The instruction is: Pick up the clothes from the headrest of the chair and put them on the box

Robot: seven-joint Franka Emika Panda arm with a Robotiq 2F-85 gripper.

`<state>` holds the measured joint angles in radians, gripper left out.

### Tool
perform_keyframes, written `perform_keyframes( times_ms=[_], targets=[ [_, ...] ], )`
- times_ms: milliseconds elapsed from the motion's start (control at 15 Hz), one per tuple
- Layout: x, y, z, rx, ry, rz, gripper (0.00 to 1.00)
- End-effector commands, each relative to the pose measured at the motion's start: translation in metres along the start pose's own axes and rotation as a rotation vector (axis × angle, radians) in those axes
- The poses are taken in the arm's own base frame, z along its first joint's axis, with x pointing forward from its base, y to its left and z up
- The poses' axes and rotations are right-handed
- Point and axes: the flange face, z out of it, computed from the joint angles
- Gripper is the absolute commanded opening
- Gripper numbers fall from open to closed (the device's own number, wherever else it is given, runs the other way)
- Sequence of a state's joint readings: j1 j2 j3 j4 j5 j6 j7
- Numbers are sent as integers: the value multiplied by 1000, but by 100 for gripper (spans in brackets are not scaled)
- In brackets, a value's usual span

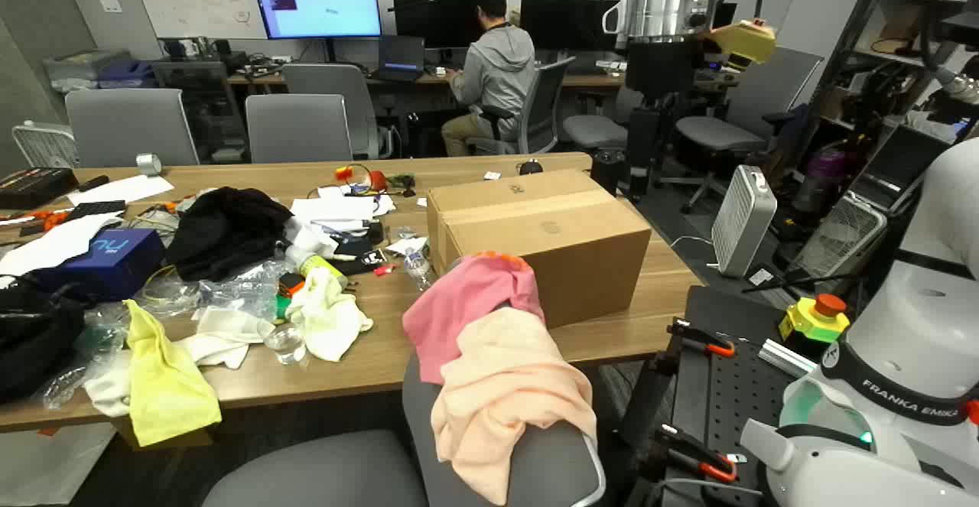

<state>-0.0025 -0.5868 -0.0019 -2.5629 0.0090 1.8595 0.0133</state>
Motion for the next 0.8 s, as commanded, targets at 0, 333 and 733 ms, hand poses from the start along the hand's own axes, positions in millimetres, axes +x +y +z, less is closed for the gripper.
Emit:
perform_keyframes(
  times_ms=[0,333,733],
  targets=[
    [0,0,-1,0,0,0,100],
    [0,0,-1,0,0,0,100],
    [-9,-45,42,-35,-74,-111,100]
  ],
)
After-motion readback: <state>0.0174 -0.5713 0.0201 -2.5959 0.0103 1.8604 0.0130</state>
